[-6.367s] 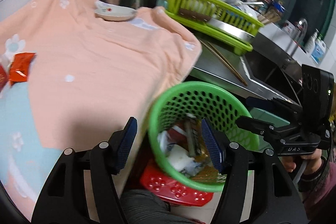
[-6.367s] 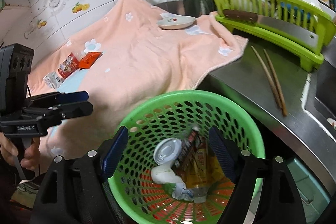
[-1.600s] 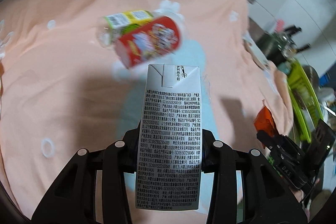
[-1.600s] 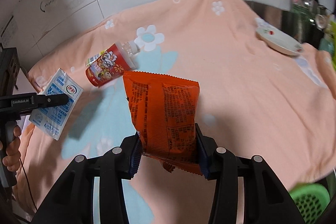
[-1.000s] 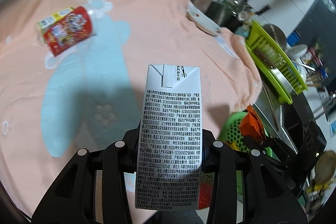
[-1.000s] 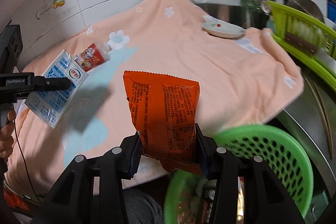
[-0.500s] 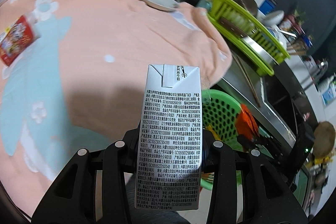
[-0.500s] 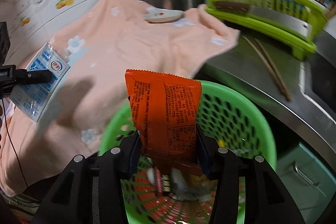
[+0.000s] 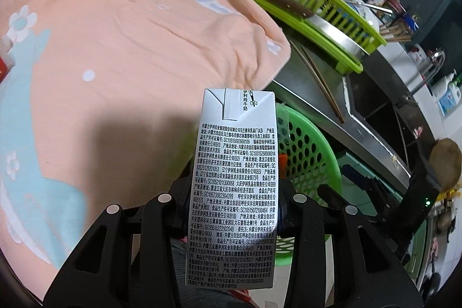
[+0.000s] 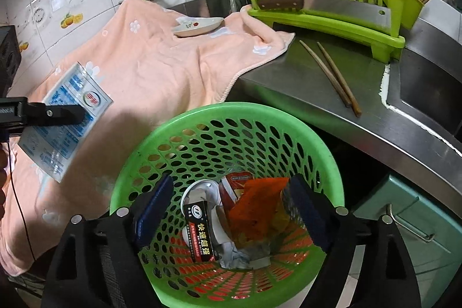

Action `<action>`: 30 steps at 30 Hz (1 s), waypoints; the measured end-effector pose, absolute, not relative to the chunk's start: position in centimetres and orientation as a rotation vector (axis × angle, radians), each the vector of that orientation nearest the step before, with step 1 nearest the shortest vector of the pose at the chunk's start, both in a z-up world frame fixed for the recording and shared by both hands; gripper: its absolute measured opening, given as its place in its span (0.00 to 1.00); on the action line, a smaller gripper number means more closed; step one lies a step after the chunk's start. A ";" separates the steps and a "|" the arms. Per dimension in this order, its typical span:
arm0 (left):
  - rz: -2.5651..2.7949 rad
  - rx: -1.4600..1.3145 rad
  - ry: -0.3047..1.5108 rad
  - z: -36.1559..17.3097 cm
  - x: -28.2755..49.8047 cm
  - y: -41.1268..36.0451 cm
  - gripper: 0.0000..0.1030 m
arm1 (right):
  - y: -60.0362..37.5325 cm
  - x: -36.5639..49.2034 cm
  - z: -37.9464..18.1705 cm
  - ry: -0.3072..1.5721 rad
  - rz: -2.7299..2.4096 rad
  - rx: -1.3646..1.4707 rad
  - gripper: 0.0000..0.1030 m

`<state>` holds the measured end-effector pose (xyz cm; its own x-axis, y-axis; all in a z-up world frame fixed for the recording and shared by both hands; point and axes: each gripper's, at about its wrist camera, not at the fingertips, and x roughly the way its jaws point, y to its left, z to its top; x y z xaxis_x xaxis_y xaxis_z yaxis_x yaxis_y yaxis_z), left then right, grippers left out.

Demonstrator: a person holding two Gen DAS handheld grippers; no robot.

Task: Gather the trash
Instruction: 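Drop the orange bag into the basket with the right gripper while the left gripper drops the carton there, then reach the left gripper to the clear yellow-label bottle and grasp it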

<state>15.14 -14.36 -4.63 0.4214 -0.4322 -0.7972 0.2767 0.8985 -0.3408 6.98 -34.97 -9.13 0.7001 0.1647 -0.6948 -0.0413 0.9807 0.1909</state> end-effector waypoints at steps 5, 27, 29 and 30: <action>-0.473 -0.160 1.075 -5.6 15.2 -16.3 0.40 | -35.8 6.5 -9.0 0.775 0.105 0.184 0.80; -0.445 -0.145 1.022 -4.1 14.8 -13.9 0.60 | -34.9 6.8 -8.3 0.756 0.142 0.183 0.81; -0.410 -0.145 1.007 -3.6 15.1 -12.4 0.60 | -34.2 7.2 -8.1 0.755 0.157 0.173 0.81; -0.389 -0.148 0.998 -3.4 15.3 -11.4 0.60 | -33.9 7.3 -8.0 0.756 0.164 0.170 0.81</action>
